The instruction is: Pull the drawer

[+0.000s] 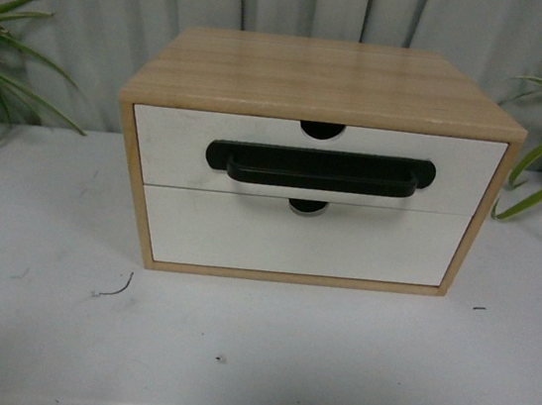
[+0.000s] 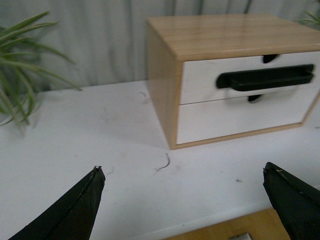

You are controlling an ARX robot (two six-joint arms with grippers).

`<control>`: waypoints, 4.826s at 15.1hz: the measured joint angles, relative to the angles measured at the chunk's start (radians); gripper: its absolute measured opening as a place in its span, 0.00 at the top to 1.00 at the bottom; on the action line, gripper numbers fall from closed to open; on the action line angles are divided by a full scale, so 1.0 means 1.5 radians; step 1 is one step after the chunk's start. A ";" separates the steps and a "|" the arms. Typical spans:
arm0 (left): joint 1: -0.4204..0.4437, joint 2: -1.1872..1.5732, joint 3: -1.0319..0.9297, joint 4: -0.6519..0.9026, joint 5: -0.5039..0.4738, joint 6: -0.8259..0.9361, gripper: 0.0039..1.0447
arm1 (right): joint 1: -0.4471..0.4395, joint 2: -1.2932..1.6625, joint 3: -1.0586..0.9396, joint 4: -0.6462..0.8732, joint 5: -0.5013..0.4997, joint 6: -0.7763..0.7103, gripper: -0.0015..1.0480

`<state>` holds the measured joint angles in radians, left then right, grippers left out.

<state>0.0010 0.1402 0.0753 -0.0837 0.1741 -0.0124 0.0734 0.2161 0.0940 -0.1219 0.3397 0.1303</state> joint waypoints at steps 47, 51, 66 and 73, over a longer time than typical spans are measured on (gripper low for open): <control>-0.258 1.180 0.825 -0.179 -0.039 0.807 0.06 | 0.122 1.177 0.908 -0.266 -0.528 -0.712 0.06; -0.270 1.151 0.802 -0.226 -0.033 0.866 0.06 | 0.134 1.162 0.892 -0.324 -0.536 -0.776 0.06; -0.313 0.898 0.567 -0.119 0.046 0.883 0.06 | 0.191 0.883 0.622 -0.233 -0.562 -0.723 0.06; -0.095 0.427 0.229 0.127 0.054 0.388 0.06 | -0.012 0.430 0.246 0.153 -0.230 -0.353 0.06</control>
<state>-0.1413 0.7807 0.4194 0.1070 0.2550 0.5697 0.0547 0.8608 0.4629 0.1081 -0.0059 -0.3992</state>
